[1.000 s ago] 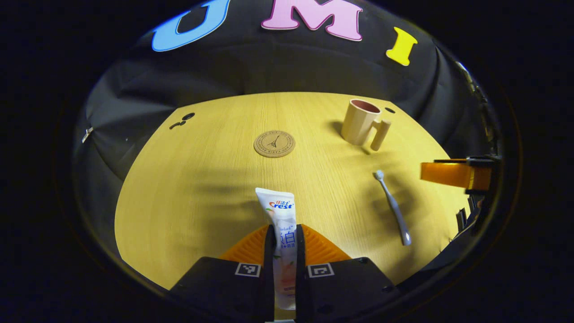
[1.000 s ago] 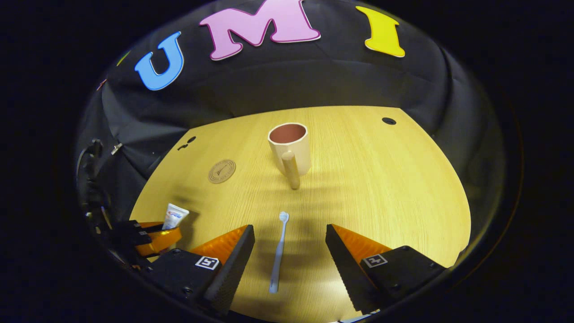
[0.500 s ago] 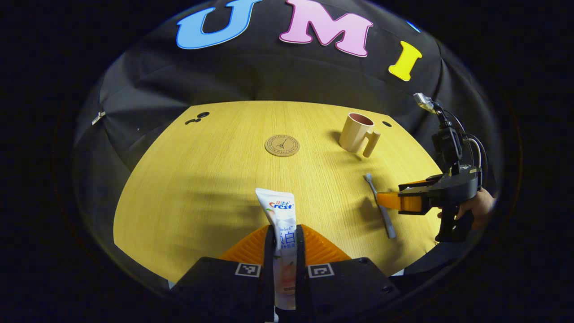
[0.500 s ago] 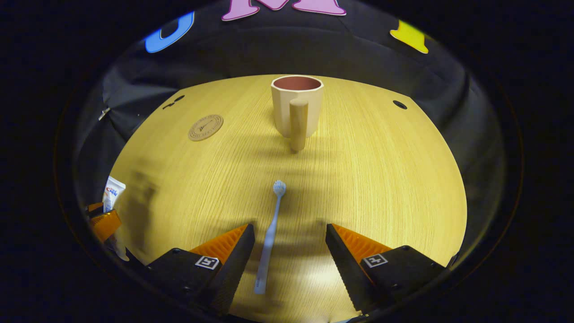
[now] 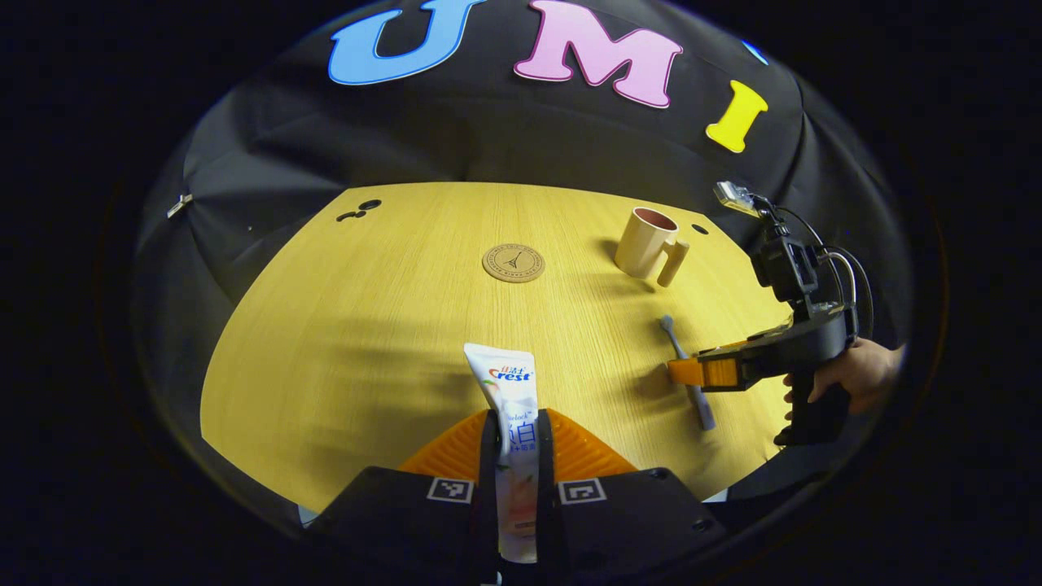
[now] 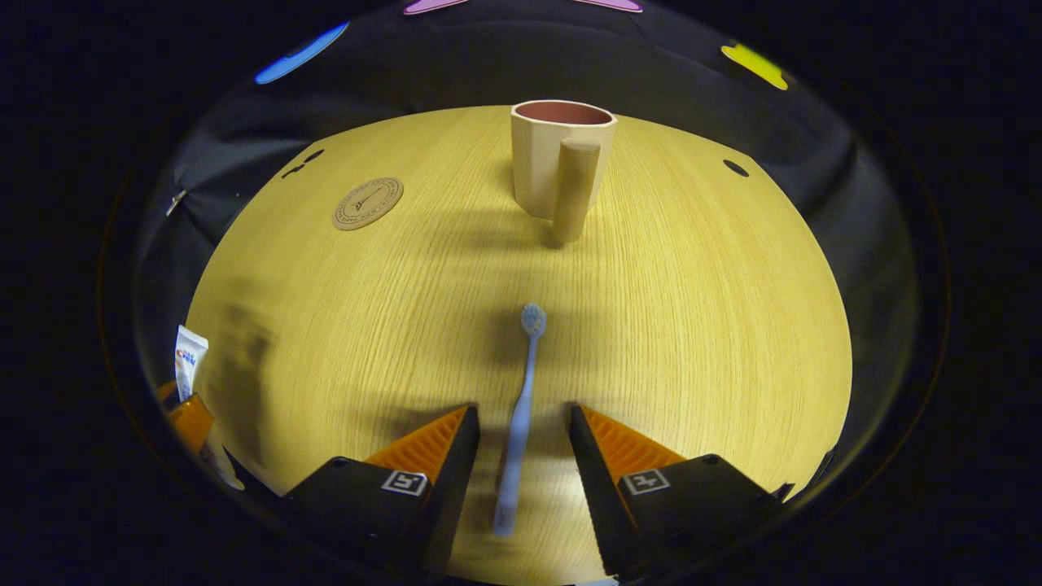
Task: Put the toothbrush and toothpaste on the desktop into the cup, then pick up the cup and place it on the coaster on the desktop.
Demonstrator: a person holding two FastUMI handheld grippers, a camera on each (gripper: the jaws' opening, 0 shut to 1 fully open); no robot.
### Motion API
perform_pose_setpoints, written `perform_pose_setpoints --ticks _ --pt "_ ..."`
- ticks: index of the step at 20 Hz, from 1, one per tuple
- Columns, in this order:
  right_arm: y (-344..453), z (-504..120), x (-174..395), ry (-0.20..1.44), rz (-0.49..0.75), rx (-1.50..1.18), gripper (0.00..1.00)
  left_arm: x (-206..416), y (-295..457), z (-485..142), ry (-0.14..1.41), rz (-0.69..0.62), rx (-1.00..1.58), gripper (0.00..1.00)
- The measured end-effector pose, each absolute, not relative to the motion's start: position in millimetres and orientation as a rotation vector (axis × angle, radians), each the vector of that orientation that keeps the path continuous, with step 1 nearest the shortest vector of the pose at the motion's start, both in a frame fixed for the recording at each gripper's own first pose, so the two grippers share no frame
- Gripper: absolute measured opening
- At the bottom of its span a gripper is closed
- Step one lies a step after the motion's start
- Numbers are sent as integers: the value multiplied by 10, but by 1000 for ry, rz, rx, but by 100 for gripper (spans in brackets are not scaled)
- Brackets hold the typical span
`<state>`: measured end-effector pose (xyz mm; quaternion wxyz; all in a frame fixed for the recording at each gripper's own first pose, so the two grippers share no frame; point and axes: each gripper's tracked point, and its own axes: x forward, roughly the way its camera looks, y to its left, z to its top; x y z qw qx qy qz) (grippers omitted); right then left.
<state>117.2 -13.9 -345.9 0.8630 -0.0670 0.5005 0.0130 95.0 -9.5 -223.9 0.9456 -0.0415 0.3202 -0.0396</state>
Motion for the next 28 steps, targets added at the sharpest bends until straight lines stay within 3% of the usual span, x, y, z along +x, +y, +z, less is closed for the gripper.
perform_pose_setpoints --ticks 1,2,3,4,9,10,14,26,27,28 --pt "-124 -3458 1194 1048 24 -139 68 959 -91 -2241 653 -84 -85 23" --pt "-133 -3454 1213 1041 13 -135 51 962 -94 -2253 654 -89 -85 23" --pt "-124 -3444 1222 1041 -2 -125 43 951 -88 -2247 656 -93 -82 23" --pt "-123 -3453 1215 1053 -15 -122 22 948 -86 -2257 658 -99 -79 23" --pt "-77 -3454 1223 1100 49 -182 20 988 -96 -2244 657 -123 -65 23" --pt "-83 -3489 1223 1108 38 -172 13 1005 -103 -2245 656 -125 -67 23" --pt "-65 -3467 1197 1125 77 -153 6 1016 -141 -2225 656 -138 -56 24" --pt "-387 -3110 1278 1047 115 6 6 1339 -385 -1866 591 -115 -79 24" --pt "-419 -3058 1292 1034 123 14 1 1419 -430 -1776 574 -117 -88 24" --pt "-452 -2998 1302 1020 132 22 6 1509 -481 -1696 556 -120 -98 24"
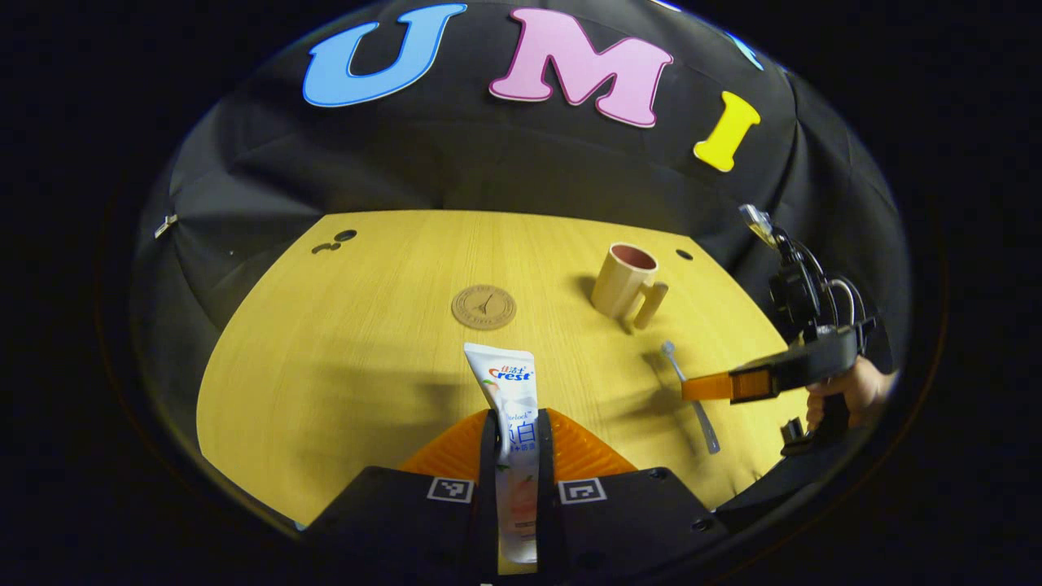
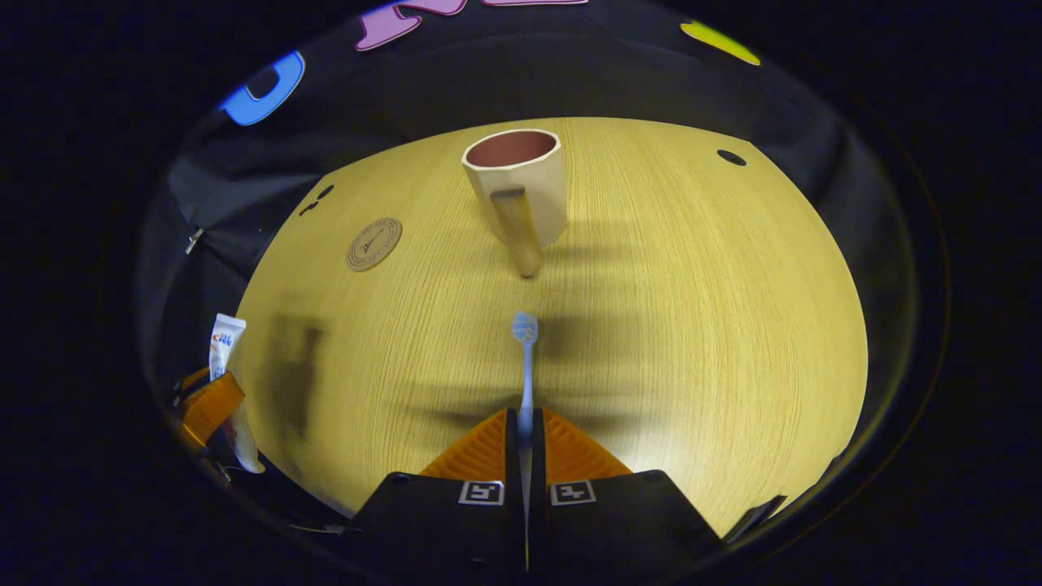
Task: Put the toothbrush and toothpaste on the desktop into the cup, then pick up the cup and place it on the coaster on the desktop.
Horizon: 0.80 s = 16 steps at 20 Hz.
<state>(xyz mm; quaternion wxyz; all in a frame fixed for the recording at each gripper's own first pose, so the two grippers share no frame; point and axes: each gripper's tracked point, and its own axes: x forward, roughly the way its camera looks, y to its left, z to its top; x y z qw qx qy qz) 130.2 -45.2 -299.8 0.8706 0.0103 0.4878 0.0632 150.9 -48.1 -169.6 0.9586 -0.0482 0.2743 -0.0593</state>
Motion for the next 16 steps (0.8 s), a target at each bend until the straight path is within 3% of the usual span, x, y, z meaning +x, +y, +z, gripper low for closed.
perform_pose_setpoints --ticks 13,14,16 --pt "-1161 -2338 1638 844 142 102 6 3170 -1716 -265 277 -315 -196 23" --pt "-1202 -2328 1648 840 136 115 6 3295 -1790 -224 263 -328 -198 28" --pt "-1262 -2291 1653 836 129 137 6 3560 -1939 -130 233 -352 -177 23"
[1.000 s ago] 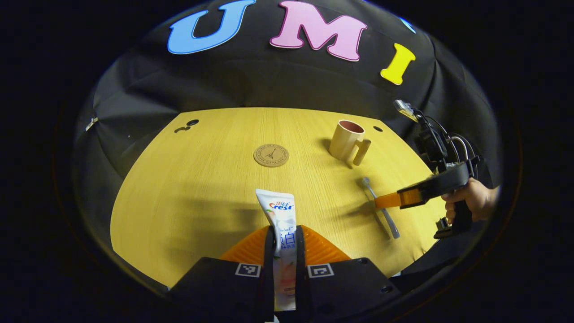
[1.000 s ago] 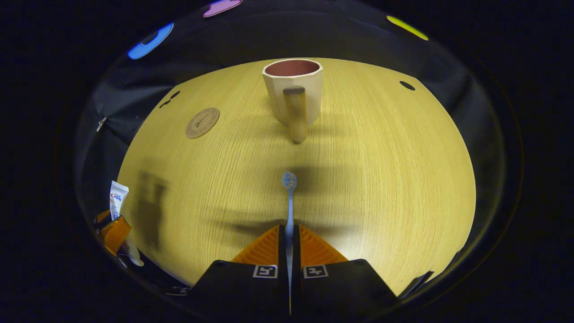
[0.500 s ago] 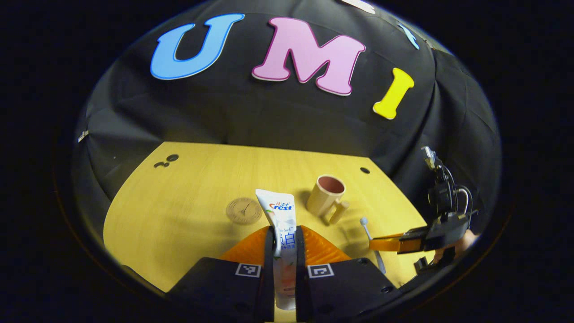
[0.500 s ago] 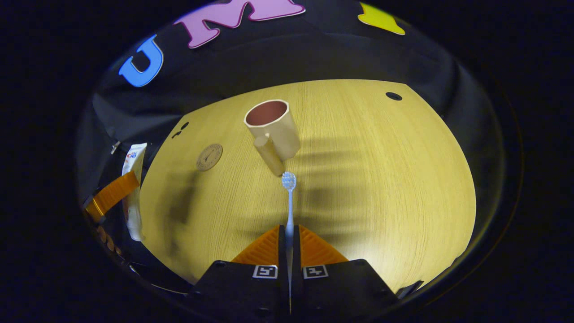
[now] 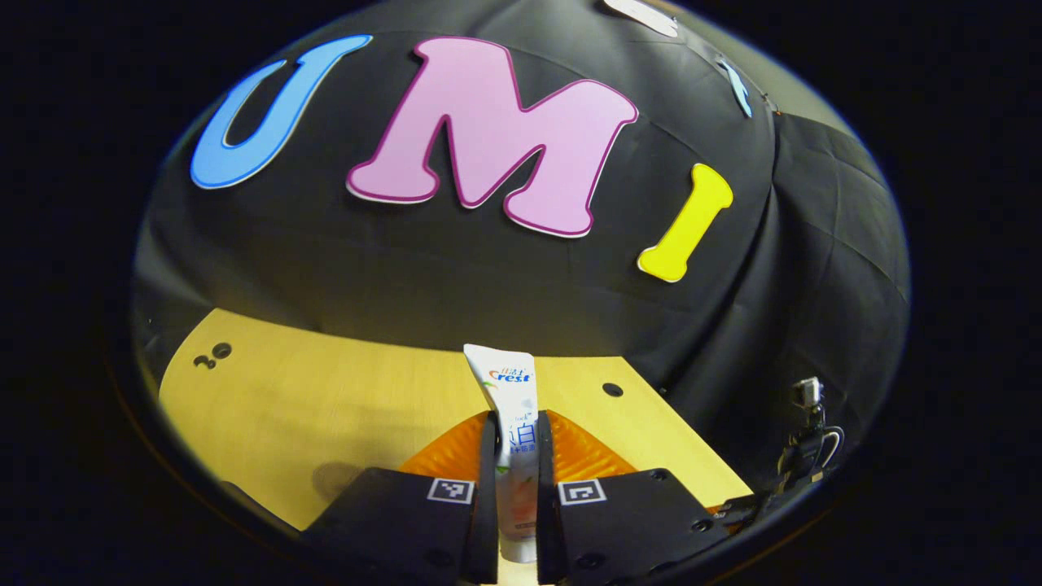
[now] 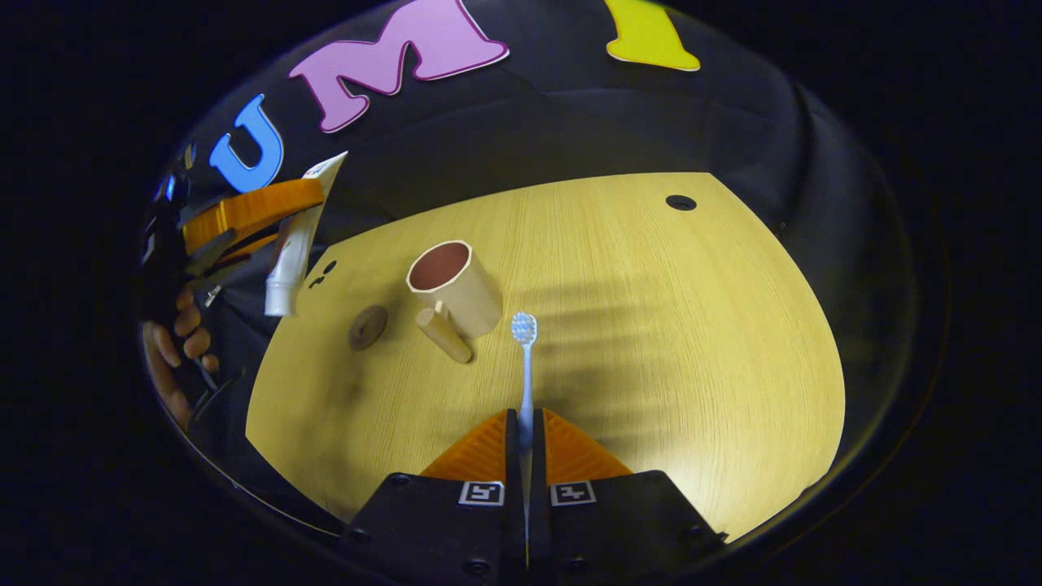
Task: Put the toothbrush and toothpaste on the desktop into the cup, then pick up the cup and place it on the coaster on the desktop.
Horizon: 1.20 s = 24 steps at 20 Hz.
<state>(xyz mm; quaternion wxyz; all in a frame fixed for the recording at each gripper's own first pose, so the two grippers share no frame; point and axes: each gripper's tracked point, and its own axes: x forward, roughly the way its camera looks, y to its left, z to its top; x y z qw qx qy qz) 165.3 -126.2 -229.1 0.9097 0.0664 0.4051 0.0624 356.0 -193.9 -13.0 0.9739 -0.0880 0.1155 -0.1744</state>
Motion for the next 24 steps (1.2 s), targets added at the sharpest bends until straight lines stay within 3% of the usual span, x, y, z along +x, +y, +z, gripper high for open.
perform_pose_setpoints --ticks 9,17,23,24 --pt "-1538 -2269 1703 845 89 194 6 4387 -2453 -377 149 -454 -141 23" --pt "-1557 -2485 1606 878 104 153 6 4483 -2466 -1005 116 -494 -99 24" --pt "-1464 -2470 1661 856 119 173 6 4383 -2389 -1109 89 -464 -9 34" --pt "-1447 -2429 1692 845 119 184 6 4309 -2353 -1157 103 -468 -6 41"
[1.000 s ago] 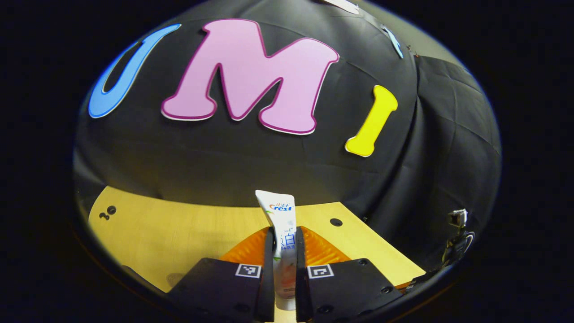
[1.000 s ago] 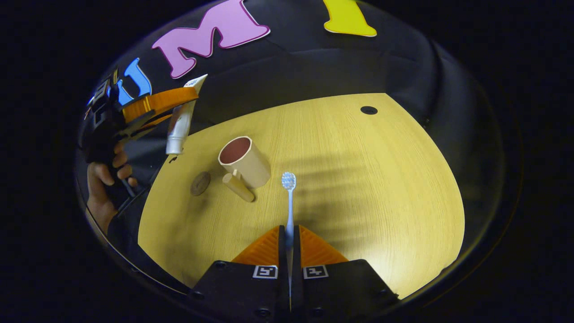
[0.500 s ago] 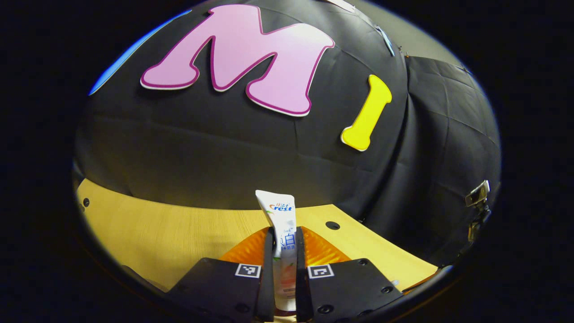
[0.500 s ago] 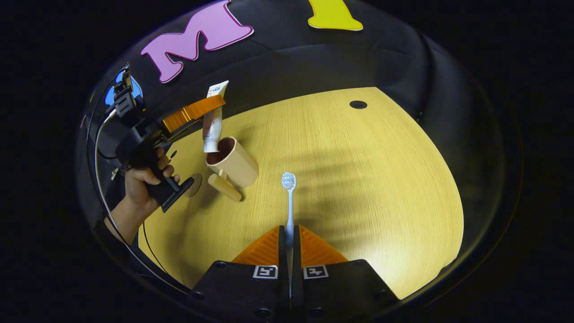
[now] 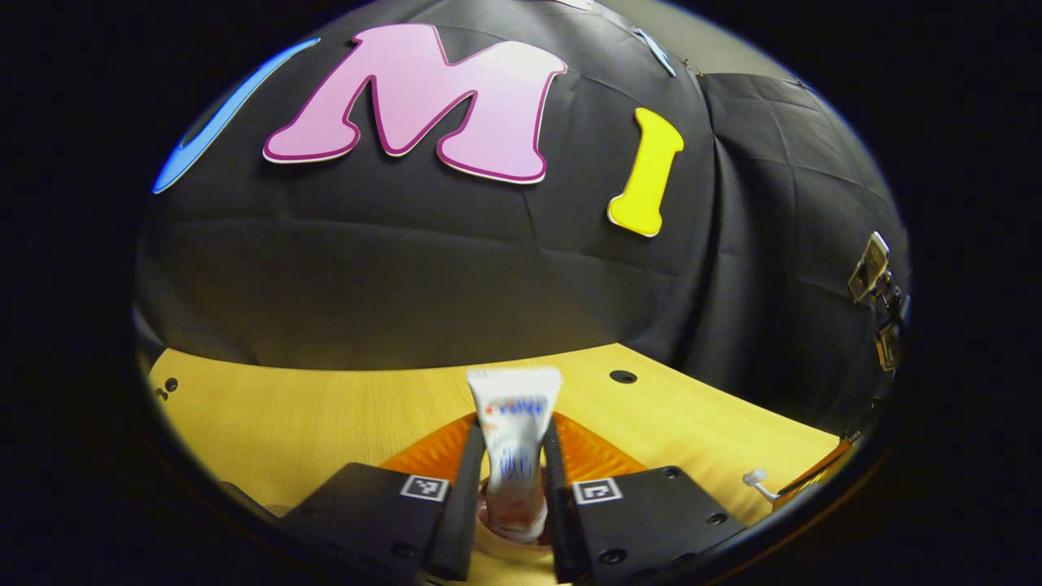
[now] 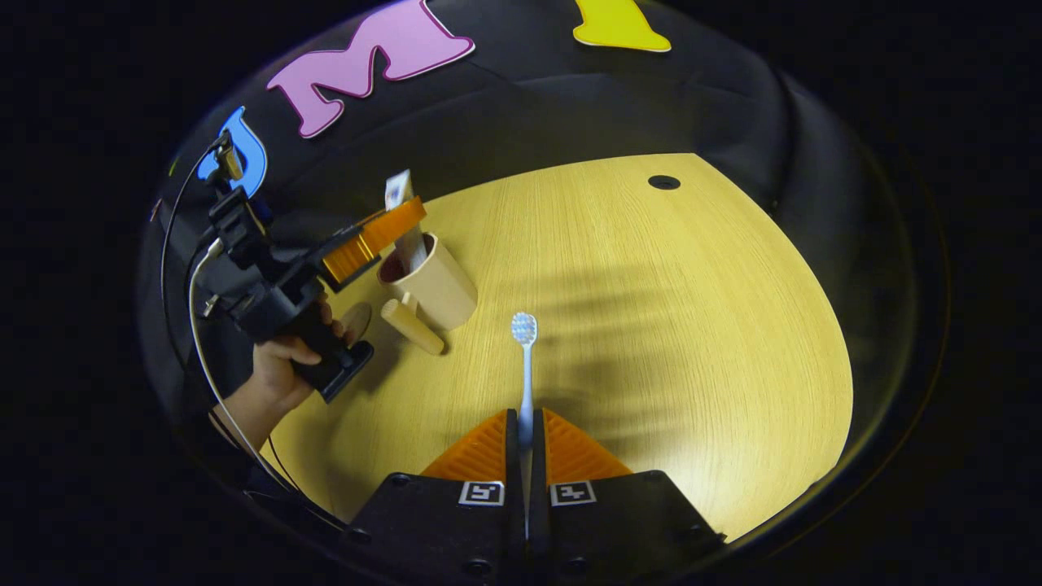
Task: Put the toothbrush and toothpaste on the desktop into the cup, then pick up the cup and place it on the coaster on the desktop.
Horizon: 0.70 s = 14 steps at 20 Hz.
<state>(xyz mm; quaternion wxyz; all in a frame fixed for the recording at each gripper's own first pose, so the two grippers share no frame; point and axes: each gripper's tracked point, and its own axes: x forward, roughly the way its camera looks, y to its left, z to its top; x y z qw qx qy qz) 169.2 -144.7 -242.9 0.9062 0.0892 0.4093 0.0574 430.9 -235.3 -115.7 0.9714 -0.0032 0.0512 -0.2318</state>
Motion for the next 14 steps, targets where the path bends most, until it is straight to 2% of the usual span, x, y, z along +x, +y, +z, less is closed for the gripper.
perform_pose_setpoints --ticks 2,3,4,6,14 --pt "-1393 -2304 1784 810 128 197 6 4165 -2236 -1097 95 -447 2 58" --pt "-1372 -2235 1847 785 138 189 6 4086 -2167 -1026 90 -430 1 61" --pt "-1334 -2131 1918 756 159 183 6 4007 -2097 -960 85 -414 -4 77" --pt "-1244 -1942 2072 697 186 176 6 3755 -1927 -838 84 -385 -21 96" --pt "-889 -1292 2811 473 259 233 6 2613 -1415 -878 163 -282 -62 97"
